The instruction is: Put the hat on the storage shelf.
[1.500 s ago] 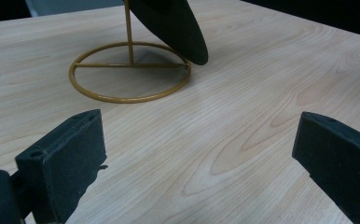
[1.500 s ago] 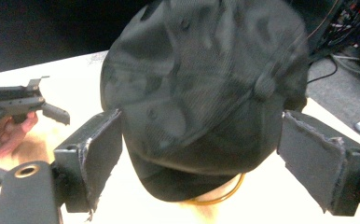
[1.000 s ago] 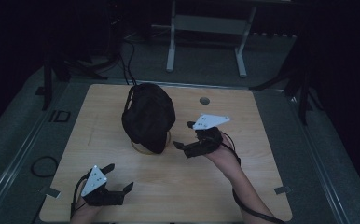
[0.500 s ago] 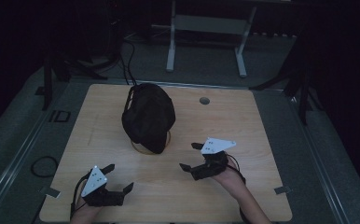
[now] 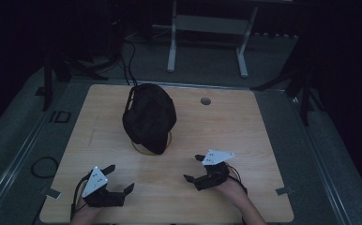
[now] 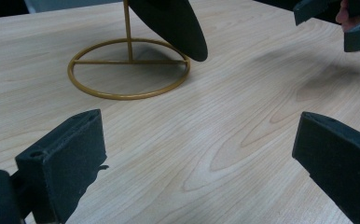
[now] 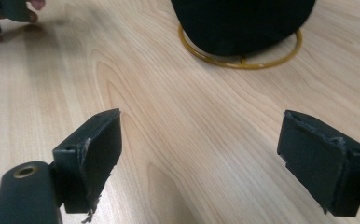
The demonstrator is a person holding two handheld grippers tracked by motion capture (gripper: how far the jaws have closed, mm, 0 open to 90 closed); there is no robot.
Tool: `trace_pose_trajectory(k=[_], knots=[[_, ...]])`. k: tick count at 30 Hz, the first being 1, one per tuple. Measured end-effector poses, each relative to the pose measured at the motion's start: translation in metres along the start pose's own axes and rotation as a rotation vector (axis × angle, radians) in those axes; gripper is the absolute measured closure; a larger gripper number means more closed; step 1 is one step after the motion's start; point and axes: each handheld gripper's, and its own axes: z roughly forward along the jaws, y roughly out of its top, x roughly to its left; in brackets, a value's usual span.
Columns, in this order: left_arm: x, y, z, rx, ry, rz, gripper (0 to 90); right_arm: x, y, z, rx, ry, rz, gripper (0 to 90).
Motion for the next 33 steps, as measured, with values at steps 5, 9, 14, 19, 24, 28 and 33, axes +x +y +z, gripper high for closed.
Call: trace_pose_trajectory(k=[5, 9, 14, 19, 24, 28, 33], knots=[[-0.001, -0.001, 0.0, -0.004, 0.018, 0.015, 4.7, -0.003, -0.012, -0.003, 0.004, -0.014, 0.018, 13.6], [0.001, -0.001, 0.0, 0.001, 0.023, 0.007, 4.3, -0.002, -0.023, -0.006, 0.015, -0.019, 0.027, 13.6], [0.002, 0.0, -0.001, -0.003, 0.039, 0.003, 3.2, -0.002, -0.034, -0.011, 0.036, -0.032, 0.035, 13.8], [0.002, -0.002, 0.002, 0.013, 0.021, -0.006, 3.1, -0.003, -0.041, -0.02, 0.044, -0.037, 0.046, 13.8], [0.001, -0.003, 0.003, 0.024, 0.011, -0.004, 3.1, -0.004, -0.048, -0.029, 0.057, -0.053, 0.042, 13.8], [0.002, -0.003, 0.004, 0.022, 0.014, -0.005, 2.9, -0.005, -0.054, -0.035, 0.058, -0.057, 0.055, 13.8], [0.0, -0.004, 0.006, 0.035, 0.023, 0.002, 2.9, -0.01, -0.056, -0.04, 0.043, -0.068, 0.069, 13.9]])
